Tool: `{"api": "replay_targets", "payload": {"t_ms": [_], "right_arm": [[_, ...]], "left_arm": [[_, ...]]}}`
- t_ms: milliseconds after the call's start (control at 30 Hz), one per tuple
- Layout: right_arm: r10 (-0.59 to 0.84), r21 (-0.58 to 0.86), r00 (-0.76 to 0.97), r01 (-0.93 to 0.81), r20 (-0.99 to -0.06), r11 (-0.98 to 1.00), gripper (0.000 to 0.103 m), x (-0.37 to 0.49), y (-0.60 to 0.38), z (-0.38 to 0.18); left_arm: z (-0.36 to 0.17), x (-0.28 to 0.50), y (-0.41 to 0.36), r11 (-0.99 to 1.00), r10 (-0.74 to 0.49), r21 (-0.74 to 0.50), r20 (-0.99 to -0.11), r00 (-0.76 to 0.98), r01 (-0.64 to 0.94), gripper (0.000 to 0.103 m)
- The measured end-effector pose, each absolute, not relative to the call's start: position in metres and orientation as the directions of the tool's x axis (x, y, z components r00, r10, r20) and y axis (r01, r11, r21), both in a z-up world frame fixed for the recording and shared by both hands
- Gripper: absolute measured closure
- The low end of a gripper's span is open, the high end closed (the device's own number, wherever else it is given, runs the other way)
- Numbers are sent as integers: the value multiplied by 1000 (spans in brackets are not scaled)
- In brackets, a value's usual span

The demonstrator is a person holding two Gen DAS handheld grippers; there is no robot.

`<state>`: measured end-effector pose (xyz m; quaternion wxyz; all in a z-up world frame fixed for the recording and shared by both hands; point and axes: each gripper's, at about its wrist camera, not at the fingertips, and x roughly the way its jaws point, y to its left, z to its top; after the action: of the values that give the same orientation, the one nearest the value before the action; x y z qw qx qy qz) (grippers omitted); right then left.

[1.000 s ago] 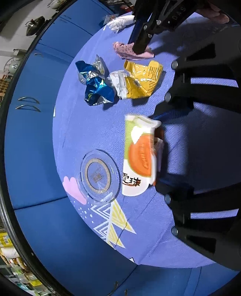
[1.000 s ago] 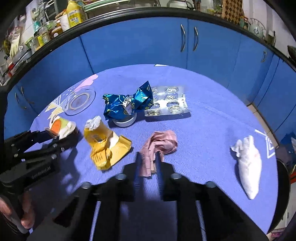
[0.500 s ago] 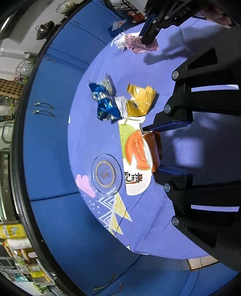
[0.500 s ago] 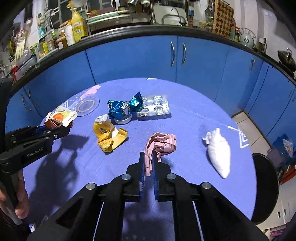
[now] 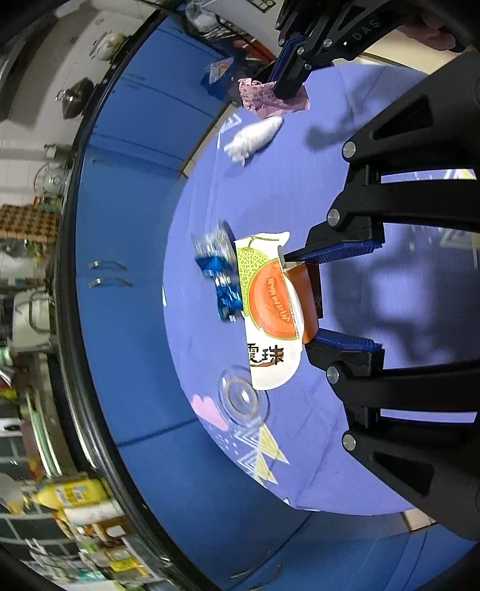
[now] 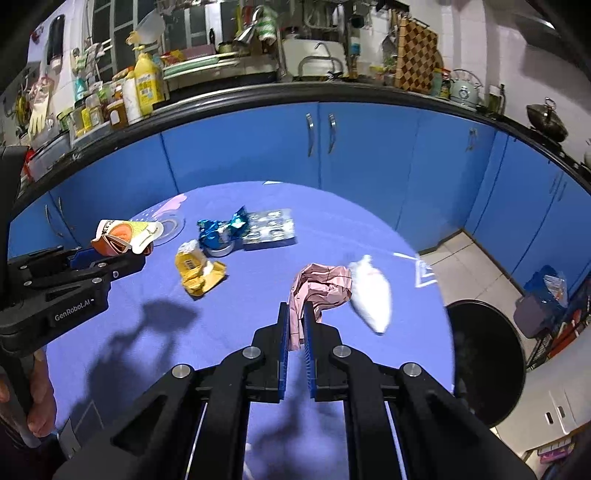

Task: Collect trash
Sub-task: 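Carry both items over the black bin while the right tool releases the pink cloth inside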

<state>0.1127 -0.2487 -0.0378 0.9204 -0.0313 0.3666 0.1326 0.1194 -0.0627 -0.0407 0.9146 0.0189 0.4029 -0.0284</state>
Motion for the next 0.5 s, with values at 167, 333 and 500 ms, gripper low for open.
{"api": "replay_targets", "payload": {"t_ms": [167,333,500], "right_arm": [[200,46,715,-229,-670,972,95,108,-275,-33],[172,50,730,-185,-661,981,95,106,-304,-34],[138,63,744,-128,-654,990,95,105,-336,-35]], "left_arm": [[-34,119,-98,992,-63,32,-731,679,125,68],[-33,121,-132,982,-90,50,-731,677,184,68],[-31,124,-168,967,-115,74,-727,677,244,68]]}}
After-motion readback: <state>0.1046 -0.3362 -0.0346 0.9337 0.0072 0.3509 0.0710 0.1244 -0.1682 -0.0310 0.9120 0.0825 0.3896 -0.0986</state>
